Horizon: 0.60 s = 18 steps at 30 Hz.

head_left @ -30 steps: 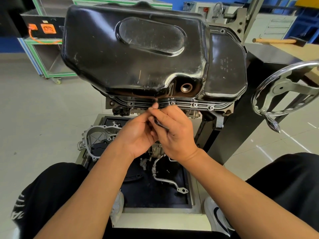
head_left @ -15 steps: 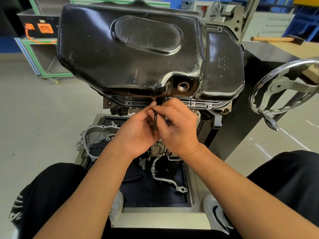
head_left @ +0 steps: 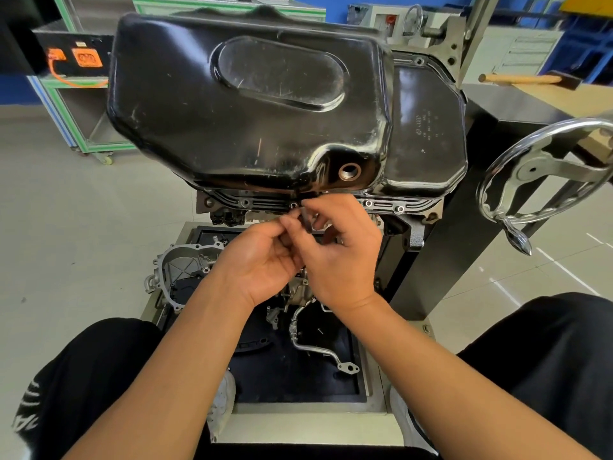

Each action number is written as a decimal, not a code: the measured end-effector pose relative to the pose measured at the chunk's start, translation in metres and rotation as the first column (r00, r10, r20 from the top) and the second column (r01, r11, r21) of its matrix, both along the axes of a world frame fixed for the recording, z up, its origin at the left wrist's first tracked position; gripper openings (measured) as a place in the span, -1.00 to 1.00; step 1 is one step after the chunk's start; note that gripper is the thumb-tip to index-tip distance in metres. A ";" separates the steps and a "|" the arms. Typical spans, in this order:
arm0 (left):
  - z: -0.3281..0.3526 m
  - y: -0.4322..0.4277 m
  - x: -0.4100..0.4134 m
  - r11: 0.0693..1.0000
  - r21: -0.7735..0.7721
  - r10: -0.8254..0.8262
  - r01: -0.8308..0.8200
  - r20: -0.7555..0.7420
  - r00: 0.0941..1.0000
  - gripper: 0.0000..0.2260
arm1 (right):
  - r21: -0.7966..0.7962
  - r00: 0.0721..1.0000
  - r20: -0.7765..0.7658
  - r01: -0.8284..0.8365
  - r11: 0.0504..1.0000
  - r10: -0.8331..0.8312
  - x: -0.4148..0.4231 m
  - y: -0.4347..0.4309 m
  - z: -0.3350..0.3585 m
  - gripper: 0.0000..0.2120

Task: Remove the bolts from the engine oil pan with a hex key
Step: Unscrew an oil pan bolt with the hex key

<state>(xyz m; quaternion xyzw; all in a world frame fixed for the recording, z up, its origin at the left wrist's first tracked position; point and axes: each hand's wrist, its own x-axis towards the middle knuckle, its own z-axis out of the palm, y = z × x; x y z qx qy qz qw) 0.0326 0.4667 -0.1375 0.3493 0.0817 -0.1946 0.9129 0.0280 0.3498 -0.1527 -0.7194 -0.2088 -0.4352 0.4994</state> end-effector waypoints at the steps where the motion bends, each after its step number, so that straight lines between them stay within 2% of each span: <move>1: 0.001 0.000 0.000 1.000 -0.003 0.001 -0.001 0.012 1.000 -0.82 | 0.051 1.000 -0.018 0.011 0.999 -0.010 -0.002 0.003 0.000 -0.80; 4: 0.007 -0.001 -0.002 0.996 -0.075 -0.038 0.041 0.038 0.999 -0.79 | 0.202 0.998 -0.049 0.037 0.979 -0.028 -0.005 0.011 -0.003 -0.82; 7: 0.008 -0.004 -0.006 0.981 -0.189 -0.048 0.044 -0.017 0.999 -0.79 | 0.304 0.998 -0.040 0.060 0.951 -0.051 -0.008 0.020 -0.011 -0.84; 9: 0.006 -0.004 -0.006 0.980 -0.194 -0.053 0.045 -0.037 0.998 -0.80 | 0.249 0.997 -0.005 0.082 0.965 -0.083 -0.010 0.021 -0.018 -0.88; 13: 0.003 0.001 -0.006 0.996 -0.072 -0.048 0.046 -0.028 0.998 -0.81 | 0.067 0.996 0.054 0.063 0.996 -0.067 -0.008 0.017 -0.027 -0.91; 16: 0.005 0.001 -0.004 0.999 0.014 -0.038 0.039 -0.024 0.999 -0.67 | 0.010 0.997 0.063 0.053 0.999 -0.054 -0.003 0.018 -0.023 -0.89; 18: 0.006 -0.001 -0.004 1.000 0.014 -0.006 0.007 -0.060 0.998 -0.54 | -0.002 0.997 0.058 0.043 0.999 -0.043 -0.001 0.017 -0.022 -0.90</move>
